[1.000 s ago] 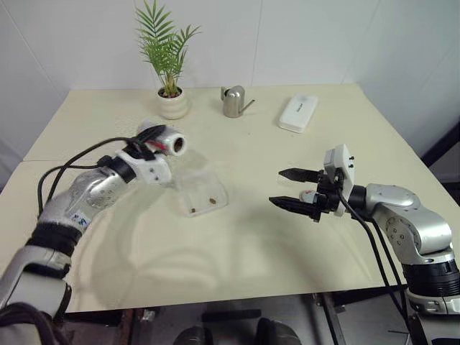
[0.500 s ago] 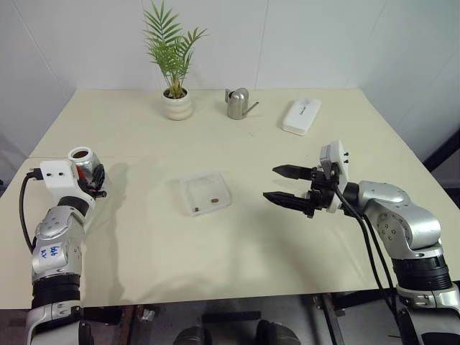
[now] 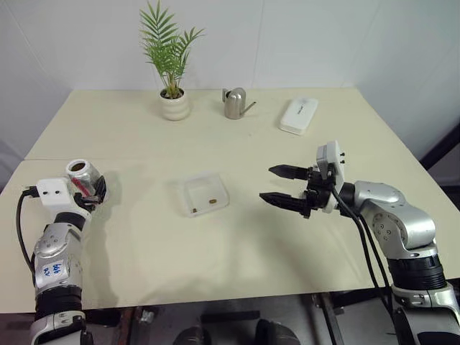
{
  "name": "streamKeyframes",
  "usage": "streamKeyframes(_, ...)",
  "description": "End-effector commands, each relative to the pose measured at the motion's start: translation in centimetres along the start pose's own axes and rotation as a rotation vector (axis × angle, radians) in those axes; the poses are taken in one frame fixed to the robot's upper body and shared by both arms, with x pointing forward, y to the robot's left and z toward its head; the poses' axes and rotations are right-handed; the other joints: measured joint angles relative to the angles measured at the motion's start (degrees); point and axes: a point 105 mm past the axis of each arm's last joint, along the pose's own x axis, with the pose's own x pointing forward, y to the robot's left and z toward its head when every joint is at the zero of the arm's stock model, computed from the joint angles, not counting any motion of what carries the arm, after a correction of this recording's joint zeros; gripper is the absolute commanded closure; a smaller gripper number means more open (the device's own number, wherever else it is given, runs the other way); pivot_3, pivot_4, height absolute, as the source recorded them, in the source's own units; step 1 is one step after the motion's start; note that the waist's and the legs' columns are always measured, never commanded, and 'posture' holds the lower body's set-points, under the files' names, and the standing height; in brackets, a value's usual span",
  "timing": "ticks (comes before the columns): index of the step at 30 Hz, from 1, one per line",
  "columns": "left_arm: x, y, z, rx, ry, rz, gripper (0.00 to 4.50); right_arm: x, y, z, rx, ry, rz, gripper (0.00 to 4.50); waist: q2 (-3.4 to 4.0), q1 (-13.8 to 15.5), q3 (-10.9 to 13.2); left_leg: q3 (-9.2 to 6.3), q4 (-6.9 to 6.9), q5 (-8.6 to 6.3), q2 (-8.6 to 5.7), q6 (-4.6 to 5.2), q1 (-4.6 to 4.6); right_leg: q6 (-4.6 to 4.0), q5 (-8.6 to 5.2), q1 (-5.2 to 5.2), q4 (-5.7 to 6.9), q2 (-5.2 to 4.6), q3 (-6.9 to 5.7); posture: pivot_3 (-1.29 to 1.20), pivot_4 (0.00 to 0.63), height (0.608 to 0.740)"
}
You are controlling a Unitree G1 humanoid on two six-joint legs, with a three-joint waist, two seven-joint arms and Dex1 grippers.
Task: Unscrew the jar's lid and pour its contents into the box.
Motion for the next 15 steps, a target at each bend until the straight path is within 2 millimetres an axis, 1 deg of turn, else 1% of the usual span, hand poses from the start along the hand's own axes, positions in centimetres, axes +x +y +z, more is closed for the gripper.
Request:
streamKeyframes(1, -0.7, 0.9, 0.7, 0.019, -0.032, 0.016, 0.02, 0.3, 0.3, 1.2, -0.058, -0.028, 0.025, 0.0, 0.0, -0.02, 0.0, 0.0, 0.0, 0.0, 0.0, 0.0, 0.0, 0.0, 0.0, 0.0, 0.0, 0.0, 0.0, 0.0, 0.15, 0.74)
streamKeyframes(2, -0.8, 1.0, 0.7, 0.025, -0.03, 0.016, 0.02, 0.3, 0.3, 1.2, -0.059, -0.027, 0.026, 0.0, 0.0, -0.03, 0.0, 0.0, 0.0, -0.01, 0.0, -0.01, 0.0, 0.0, 0.0, 0.0, 0.0, 0.0, 0.01, 0.0, 0.15, 0.74)
streamKeyframes(4, -1.8, 1.4, 1.0, 0.035, -0.033, -0.006, 0.02, 0.3, 0.4, 1.4, -0.062, -0.03, 0.035, 0.0, 0.0, -0.06, 0.0, 0.0, 0.0, -0.05, 0.01, -0.01, 0.0, 0.0, 0.0, -0.01, -0.03, 0.0, 0.0, 0.0, 0.15, 0.74)
streamKeyframes(7, -3.6, 2.7, 1.2, 0.102, -0.001, -0.019, 0.02, 0.2, 0.6, 1.4, -0.065, -0.031, 0.044, 0.0, 0.0, -0.45, 0.0, 0.12, -0.01, -0.19, 0.07, -0.01, 0.0, -0.01, 0.0, -0.09, -0.03, -0.01, -0.03, 0.0, 0.15, 0.74)
streamKeyframes(9, -5.2, 3.9, 1.2, 0.186, 0.036, -0.041, 0.02, 0.1, 0.7, 1.4, -0.068, -0.03, 0.055, 0.0, -0.01, -0.55, 0.0, 0.15, -0.03, -0.2, 0.09, -0.02, -0.02, -0.03, -0.02, -0.15, -0.03, 0.0, -0.06, 0.0, 0.15, 0.74)
streamKeyframes(11, -6.9, 4.5, 0.9, 0.292, 0.104, -0.117, 0.02, -0.1, 0.9, 1.4, -0.08, -0.028, 0.066, 0.0, -0.01, -1.11, -0.01, 0.22, -0.06, -0.27, 0.12, -0.04, -0.01, -0.05, -0.03, -0.19, -0.03, -0.01, -0.08, 0.0, 0.15, 0.74)
streamKeyframes(12, -7.6, 4.4, 1.1, 0.372, 0.128, -0.191, 0.02, -0.2, 1.0, 1.5, -0.092, -0.025, 0.075, 0.0, 0.0, -1.27, -0.01, 0.28, -0.06, -0.32, 0.13, -0.04, -0.01, -0.06, -0.03, -0.26, -0.02, -0.02, -0.08, 0.0, 0.15, 0.74)
streamKeyframes(15, -8.5, 4.4, 2.9, 0.507, 0.138, -0.338, 0.02, -0.7, 1.0, 1.7, -0.113, -0.008, 0.094, 0.0, -0.03, -1.09, -0.03, 0.38, -0.07, -0.39, 0.13, -0.04, -0.07, -0.08, -0.04, -0.41, 0.01, -0.08, -0.07, 0.0, 0.15, 0.74)
